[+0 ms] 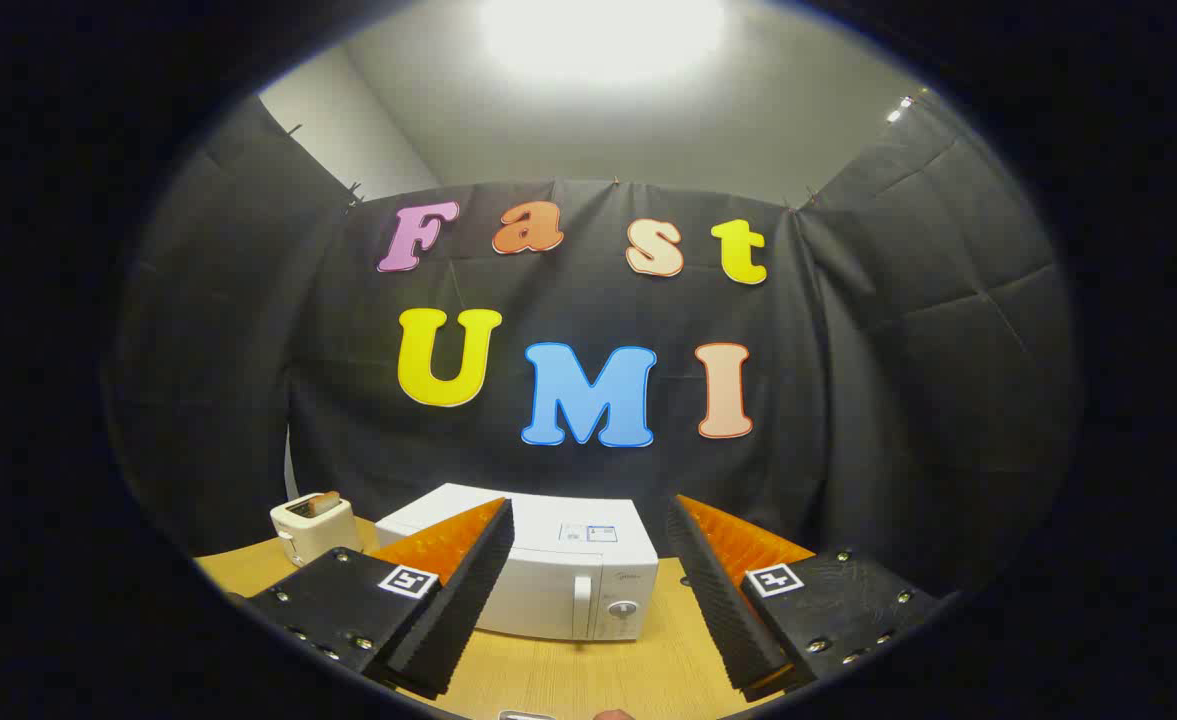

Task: Open the microwave, put the food inside, and close the microwave door.

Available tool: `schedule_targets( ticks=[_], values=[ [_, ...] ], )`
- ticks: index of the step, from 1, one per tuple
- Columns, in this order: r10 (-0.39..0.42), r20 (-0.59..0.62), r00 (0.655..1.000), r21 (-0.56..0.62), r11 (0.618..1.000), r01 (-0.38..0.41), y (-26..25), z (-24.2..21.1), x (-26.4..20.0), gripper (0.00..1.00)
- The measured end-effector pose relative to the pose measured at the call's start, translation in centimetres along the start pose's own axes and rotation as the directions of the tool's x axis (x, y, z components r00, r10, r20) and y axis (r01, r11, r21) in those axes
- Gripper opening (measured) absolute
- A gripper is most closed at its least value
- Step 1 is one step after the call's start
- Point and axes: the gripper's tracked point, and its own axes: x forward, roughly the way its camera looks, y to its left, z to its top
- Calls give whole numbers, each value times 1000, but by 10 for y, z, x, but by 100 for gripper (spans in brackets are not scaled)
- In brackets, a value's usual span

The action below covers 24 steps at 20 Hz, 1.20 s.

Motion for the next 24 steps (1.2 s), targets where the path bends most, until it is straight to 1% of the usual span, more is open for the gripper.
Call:
schedule_targets(
  ticks=[16,24],
  values=[
    [-14,-1,1000,12,1000,14,-3,-4,4,96],
    [5,-25,1000,-3,1000,-5,-9,-19,34,96]
  ],
)
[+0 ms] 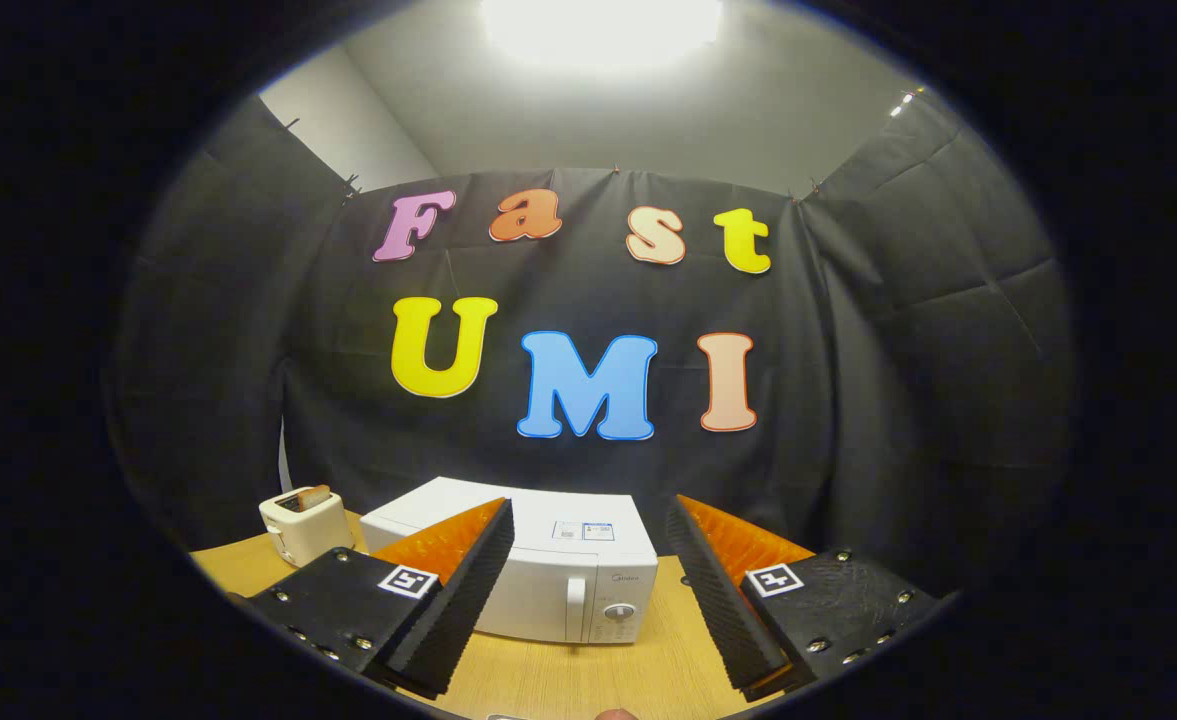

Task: Open the microwave, put the food inside, and close the microwave door.

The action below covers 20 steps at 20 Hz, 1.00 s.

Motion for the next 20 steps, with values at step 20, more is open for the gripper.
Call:
schedule_targets(
  ticks=[20],
  values=[
    [122,-208,971,-12,992,-127,20,-107,103,97]
  ],
)
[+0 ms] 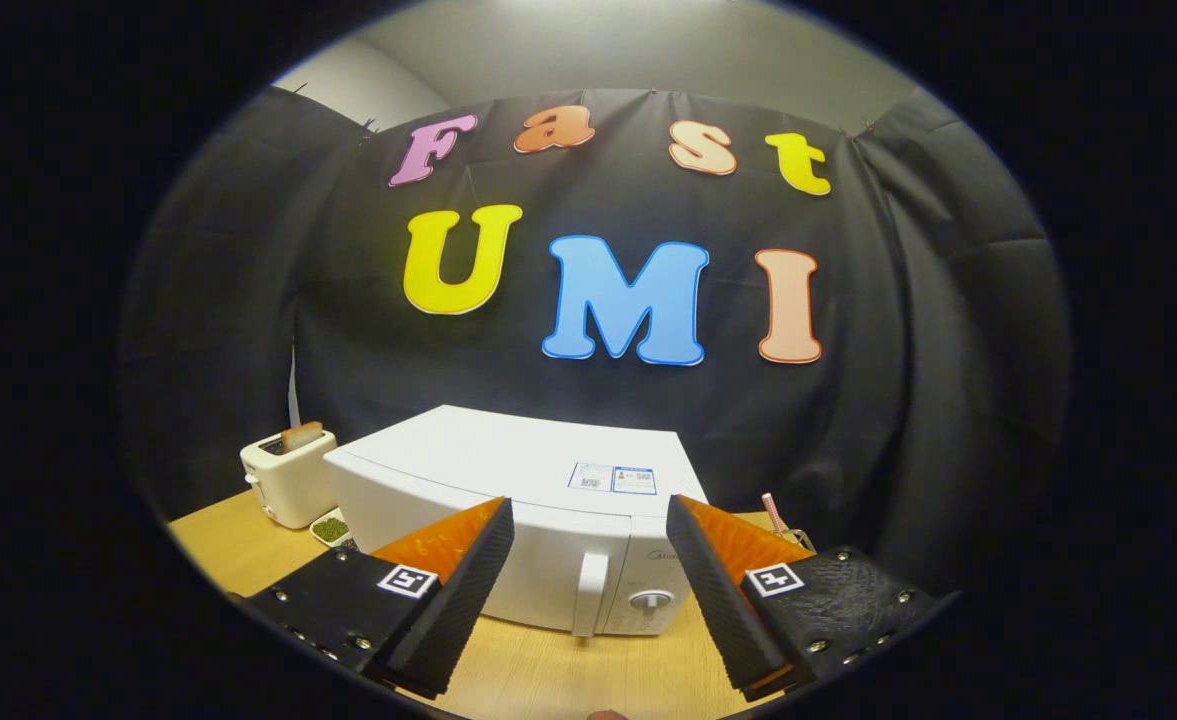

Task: Open the microwave, put the food inside, and close the microwave door.

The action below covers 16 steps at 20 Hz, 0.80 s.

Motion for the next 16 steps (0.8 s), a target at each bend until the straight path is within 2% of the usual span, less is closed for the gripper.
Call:
schedule_targets(
  ticks=[10,16],
  values=[
    [29,-108,994,-14,999,-31,4,-57,38,97],
    [19,-177,984,1,1000,-19,0,-89,58,97]
  ],
)
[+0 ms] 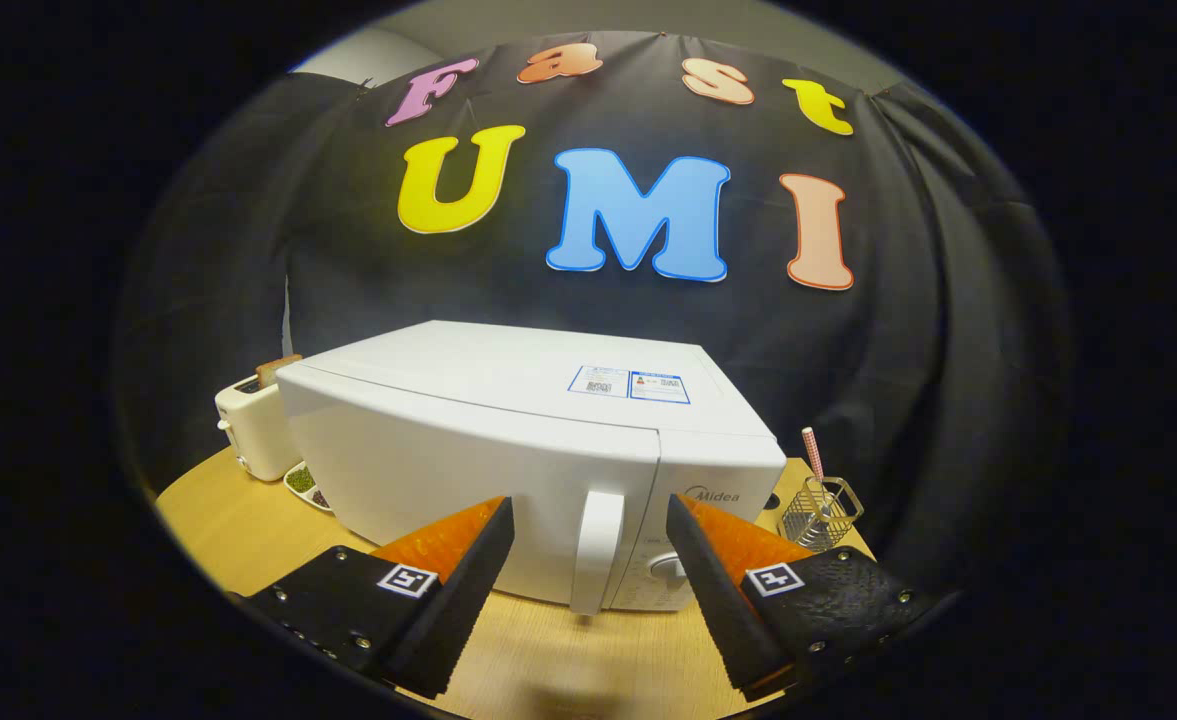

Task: Open the microwave, put the food inside, and close the microwave door.

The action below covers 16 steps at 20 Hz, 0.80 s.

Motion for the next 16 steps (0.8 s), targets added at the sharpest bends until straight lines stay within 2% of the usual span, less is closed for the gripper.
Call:
schedule_targets(
  ticks=[6,9,10,11,12,13,14,16],
  values=[
    [-18,-70,997,52,998,21,-4,-28,19,97],
    [-30,-96,995,50,998,35,-3,-39,26,92],
    [-32,-107,994,50,998,38,-1,-43,30,79],
    [-30,-120,992,51,998,36,0,-47,30,71],
    [-24,-131,991,55,998,31,2,-50,32,66],
    [-41,-137,990,52,997,48,-1,-52,33,66],
    [-41,-137,990,67,996,51,1,-50,29,44],
    [-24,-148,989,98,994,39,3,-48,25,44]
  ],
)
